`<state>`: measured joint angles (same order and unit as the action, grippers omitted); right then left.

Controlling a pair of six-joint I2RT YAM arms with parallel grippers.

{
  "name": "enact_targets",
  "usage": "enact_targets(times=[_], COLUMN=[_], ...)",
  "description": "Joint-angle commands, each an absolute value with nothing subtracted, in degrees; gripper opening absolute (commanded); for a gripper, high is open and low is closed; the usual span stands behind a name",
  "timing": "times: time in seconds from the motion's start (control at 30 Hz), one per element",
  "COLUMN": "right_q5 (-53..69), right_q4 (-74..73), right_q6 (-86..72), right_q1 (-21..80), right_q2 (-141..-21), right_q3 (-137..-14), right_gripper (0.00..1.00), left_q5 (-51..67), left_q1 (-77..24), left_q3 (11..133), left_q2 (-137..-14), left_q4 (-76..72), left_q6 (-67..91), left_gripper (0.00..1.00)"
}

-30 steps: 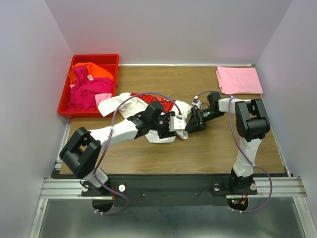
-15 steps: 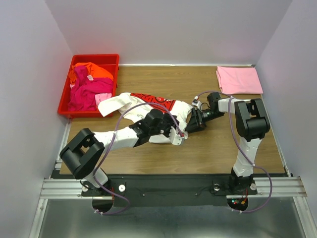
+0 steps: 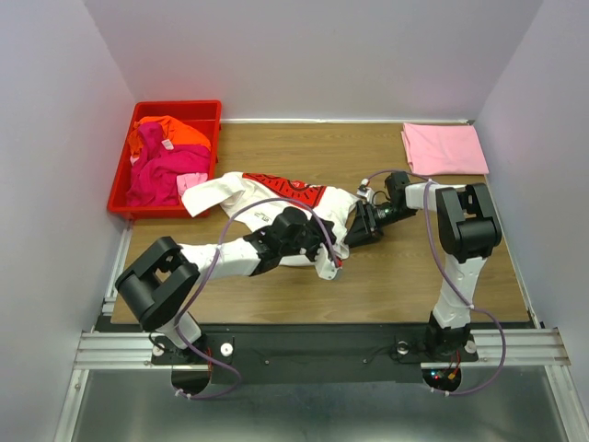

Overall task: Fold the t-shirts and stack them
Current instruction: Flatten the tshirt out

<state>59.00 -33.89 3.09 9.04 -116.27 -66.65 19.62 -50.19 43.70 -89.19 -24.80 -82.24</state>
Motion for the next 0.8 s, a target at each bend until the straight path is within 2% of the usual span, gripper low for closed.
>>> enact_targets(times=[0.0,0.17,0.37,0.77], right_q5=[56.0,56.4,56.6,57.1], right_q4=[-31.6,-31.6,-31.6,-31.6], right_q6=[3.9,3.9,4.2,3.9], right_q1=[9.5,9.5,9.5,9.5], right_q2=[-115.3,-115.2,-115.6,-115.5], right_q3=[-66.1,-66.0,-65.6,-65.7], right_gripper=[0.53,0.53,0.53,0.52], left_q5=[21.6,22.3,21.5,21.9], left_q1=[-50.5,-50.7,-50.9,-51.4], left_q3=[41.9,40.4,43.9,45.1], left_q2=[-86.3,-86.4,-89.6,-91.3], left_q4=[-23.8,-21.8,-22.9,-25.0], left_q6=[-84.6,-88.2,-85.4,-84.7], left_gripper=[0.54,0.54,0.54,0.47])
